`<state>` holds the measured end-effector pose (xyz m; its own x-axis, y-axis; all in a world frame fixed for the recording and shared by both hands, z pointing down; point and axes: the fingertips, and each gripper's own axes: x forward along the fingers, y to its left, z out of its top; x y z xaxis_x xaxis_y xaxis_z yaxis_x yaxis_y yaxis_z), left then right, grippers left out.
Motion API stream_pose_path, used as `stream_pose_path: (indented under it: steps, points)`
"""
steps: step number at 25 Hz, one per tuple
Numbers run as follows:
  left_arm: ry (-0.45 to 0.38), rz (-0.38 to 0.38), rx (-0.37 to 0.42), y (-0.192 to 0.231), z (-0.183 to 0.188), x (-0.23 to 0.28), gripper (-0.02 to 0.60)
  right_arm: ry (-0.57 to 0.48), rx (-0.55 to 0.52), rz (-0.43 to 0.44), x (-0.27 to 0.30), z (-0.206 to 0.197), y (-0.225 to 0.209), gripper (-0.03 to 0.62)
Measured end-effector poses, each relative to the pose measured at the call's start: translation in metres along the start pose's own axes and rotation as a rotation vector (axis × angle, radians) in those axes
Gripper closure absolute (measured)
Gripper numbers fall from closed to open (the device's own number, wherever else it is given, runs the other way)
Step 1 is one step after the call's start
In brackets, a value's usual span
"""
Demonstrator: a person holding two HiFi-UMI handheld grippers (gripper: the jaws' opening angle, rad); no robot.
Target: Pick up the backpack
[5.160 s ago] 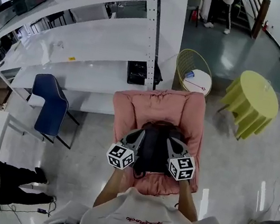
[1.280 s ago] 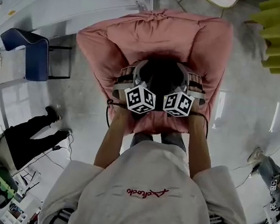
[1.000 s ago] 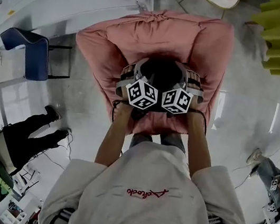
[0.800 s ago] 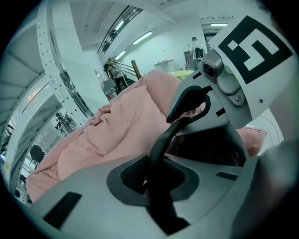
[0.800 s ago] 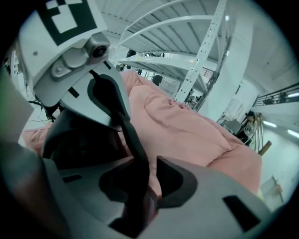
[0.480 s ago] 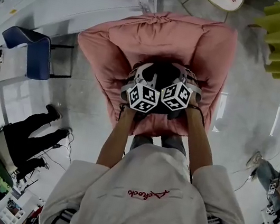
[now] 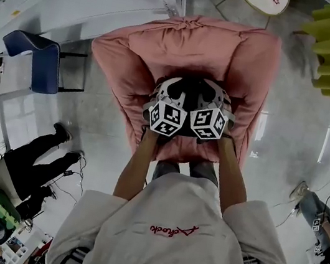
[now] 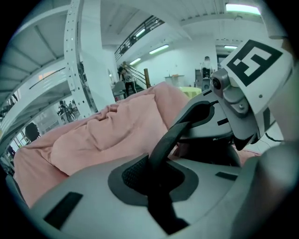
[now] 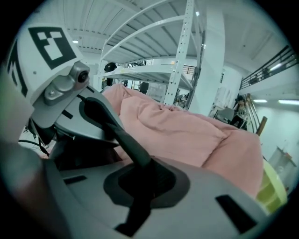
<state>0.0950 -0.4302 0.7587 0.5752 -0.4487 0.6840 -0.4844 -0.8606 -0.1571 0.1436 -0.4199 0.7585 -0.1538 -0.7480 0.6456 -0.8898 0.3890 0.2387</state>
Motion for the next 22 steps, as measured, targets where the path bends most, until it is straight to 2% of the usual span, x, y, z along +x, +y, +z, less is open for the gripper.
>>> stream_pose_path:
  steps: [5,12,22]
  points:
    - [-0.088,0.019,-0.044,-0.005,0.011,-0.023,0.546,-0.039,-0.020,-0.016,-0.019,0.007,0.006,0.571]
    - [-0.132,0.026,-0.071,-0.015,0.020,-0.052,0.549,-0.082,-0.014,-0.025,-0.048,0.019,0.015,0.571]
    - [-0.208,0.106,-0.091,-0.023,0.043,-0.118,0.552,-0.161,-0.071,-0.035,-0.106,0.057,0.031,0.571]
